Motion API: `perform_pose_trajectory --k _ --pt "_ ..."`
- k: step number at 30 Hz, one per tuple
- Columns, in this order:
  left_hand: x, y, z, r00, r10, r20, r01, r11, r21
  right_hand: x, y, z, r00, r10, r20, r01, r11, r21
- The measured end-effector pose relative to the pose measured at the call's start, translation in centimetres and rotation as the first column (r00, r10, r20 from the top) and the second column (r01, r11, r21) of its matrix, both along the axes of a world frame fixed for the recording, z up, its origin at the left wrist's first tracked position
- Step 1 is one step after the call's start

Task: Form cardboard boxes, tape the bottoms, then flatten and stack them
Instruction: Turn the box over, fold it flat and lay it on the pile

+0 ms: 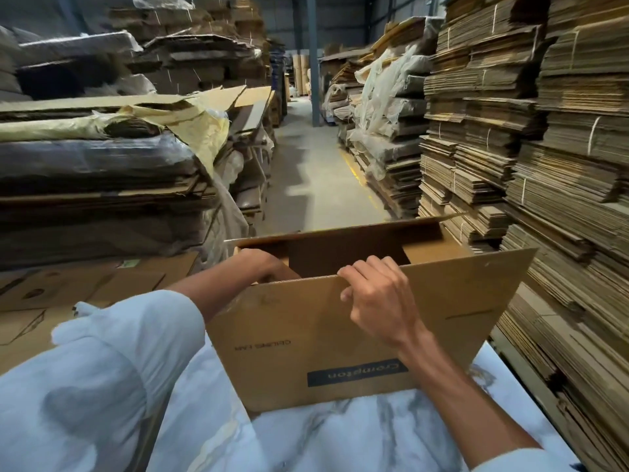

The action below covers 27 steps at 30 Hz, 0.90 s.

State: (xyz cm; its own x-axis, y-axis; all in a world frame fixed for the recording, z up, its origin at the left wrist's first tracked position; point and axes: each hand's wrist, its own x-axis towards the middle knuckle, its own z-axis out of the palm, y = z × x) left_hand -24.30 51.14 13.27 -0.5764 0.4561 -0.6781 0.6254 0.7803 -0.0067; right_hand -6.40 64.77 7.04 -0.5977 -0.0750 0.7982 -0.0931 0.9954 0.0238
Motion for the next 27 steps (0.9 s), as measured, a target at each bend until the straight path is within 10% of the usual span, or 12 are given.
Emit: perform_pose_trajectory --k 5,8,13,18,22,27 --pt "0.1 -3.2 1.0 0.98 -0.148 -0.135 0.178 0.952 0.248 -0.8 0.6 -0.1 1.0 0.012 0.007 -0.012 1.0 -0.001" --pt "-0.4 -6.2 2.6 0.934 -0.054 -0.353 0.207 0.888 0.411 -1.5 0.8 0.1 1.0 0.004 0.022 -0.003 1.0 -0.028" --pt "0.5 -9.4 3.0 0.922 0.228 -0.313 0.006 0.799 0.601 -1.2 -0.1 3.0 0.946 -0.016 0.323 0.055 0.992 -0.112" --pt "0.8 -9.7 1.8 0.89 0.353 -0.287 -0.064 0.722 0.689 -3.1 2.8 9.4 0.587 0.173 0.791 0.288 0.868 -0.404" --pt "1.0 -9.9 1.4 0.88 0.367 -0.302 -0.057 0.713 0.699 -6.3 7.7 10.5 0.033 -0.076 0.997 0.513 0.857 0.048" --pt "1.1 -9.8 0.8 0.871 0.421 -0.254 -0.099 0.657 0.748 -6.6 12.2 8.2 -0.002 -0.431 0.903 0.619 0.708 0.34"
